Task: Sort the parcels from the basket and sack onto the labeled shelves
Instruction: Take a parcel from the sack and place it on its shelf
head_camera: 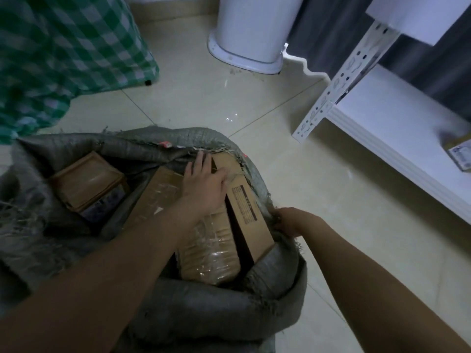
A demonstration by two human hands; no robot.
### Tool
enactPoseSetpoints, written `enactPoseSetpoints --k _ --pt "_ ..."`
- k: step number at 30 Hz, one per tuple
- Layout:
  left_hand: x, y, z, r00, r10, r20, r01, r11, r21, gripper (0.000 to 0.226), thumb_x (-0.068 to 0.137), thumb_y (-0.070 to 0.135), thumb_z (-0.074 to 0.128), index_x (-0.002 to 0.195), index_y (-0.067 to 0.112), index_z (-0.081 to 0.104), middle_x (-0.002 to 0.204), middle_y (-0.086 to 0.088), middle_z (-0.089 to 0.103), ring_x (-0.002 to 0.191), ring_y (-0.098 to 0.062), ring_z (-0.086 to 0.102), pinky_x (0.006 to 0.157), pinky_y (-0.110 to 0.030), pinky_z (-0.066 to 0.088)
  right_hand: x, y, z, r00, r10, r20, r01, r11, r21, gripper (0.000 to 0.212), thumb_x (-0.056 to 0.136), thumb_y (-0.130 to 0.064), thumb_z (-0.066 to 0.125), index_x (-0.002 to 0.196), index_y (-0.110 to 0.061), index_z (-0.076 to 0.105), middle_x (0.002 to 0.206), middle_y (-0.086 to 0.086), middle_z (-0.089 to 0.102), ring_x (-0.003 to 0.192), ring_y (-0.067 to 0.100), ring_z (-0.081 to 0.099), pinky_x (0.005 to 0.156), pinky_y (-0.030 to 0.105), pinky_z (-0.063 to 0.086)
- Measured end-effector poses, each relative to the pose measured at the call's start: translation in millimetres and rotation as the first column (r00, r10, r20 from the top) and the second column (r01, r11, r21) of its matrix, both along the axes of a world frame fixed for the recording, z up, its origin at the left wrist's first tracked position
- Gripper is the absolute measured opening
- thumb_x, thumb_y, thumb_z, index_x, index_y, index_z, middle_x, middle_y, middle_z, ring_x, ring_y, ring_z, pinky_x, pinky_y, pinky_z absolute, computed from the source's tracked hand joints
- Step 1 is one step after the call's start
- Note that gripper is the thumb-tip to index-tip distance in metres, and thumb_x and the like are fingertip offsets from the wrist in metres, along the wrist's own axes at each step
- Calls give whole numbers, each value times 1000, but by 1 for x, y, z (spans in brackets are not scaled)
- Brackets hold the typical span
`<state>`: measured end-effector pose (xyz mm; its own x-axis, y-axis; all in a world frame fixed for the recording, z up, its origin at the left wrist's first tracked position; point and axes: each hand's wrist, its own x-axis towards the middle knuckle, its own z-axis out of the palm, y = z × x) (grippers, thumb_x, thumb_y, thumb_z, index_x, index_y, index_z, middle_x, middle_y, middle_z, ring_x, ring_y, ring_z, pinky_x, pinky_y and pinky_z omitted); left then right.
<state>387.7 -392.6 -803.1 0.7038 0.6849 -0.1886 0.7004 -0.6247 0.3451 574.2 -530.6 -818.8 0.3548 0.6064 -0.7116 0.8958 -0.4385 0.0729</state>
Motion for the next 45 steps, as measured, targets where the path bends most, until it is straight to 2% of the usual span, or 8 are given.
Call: enactPoseSetpoints --k 8,14,18,24,30,33,37,45 --pt "-53 4 3 998 59 1 -58 972 -227 70 101 41 37 154 27 -5 160 -6 -16 148 -29 -8 118 -45 13 -98 24 53 995 -47 85 -36 640 768 45 94 -28 52 138 -17 50 136 11 46 125 31 39 101 42 39" --pt "-98 12 3 1000 7 -12 -10 962 -275 58 94 42 43 147 19 32 151 -11 34 136 -28 35 104 -32 34 -189 19 44 999 -52 13 40 891 452 90 88 -66 48 155 -24 5 150 16 22 136 38 24 106 45 31" --pt "-119 7 3 1000 9 -7 -11 920 -391 55 99 35 45 149 21 26 155 -7 28 140 -26 31 110 -34 31 -203 41 33 980 -201 -8 196 946 260 117 79 -76 55 151 -29 -25 159 21 -16 146 45 -4 111 57 26" --pt "-134 7 1 988 154 6 -128 836 -533 66 99 41 43 153 13 17 158 -7 23 143 -23 28 114 -32 27 -196 40 34 909 -390 -148 416 827 378 116 76 -72 61 152 -33 -17 160 21 0 143 44 15 110 54 26" --pt "-136 8 7 914 382 138 -134 604 -786 68 95 57 39 150 19 27 153 4 32 139 -20 34 113 -39 30 -179 17 64 853 -310 -420 522 489 699 117 72 -57 74 151 -44 -11 155 9 12 142 33 22 112 50 29" --pt "-135 8 19 866 462 192 -71 494 -867 67 86 64 45 141 26 38 137 13 45 125 -15 47 100 -33 39 -174 13 69 713 -211 -668 698 297 651 116 73 -41 81 150 -50 -5 154 -1 16 137 19 29 112 47 30" --pt "-134 14 27 826 524 208 -21 396 -918 92 60 75 62 137 27 47 124 8 63 106 -14 64 90 -35 51 -173 11 60 306 -75 -949 952 48 303 98 79 -19 77 149 -46 14 141 0 48 112 16 61 92 43 54" --pt "-155 15 32 889 419 186 87 243 -966 80 54 67 80 119 27 59 113 1 71 103 -19 68 97 -42 49 -172 11 42 -15 31 -999 1000 17 -14 97 60 -26 77 146 -33 32 128 10 62 108 32 66 94 60 50"
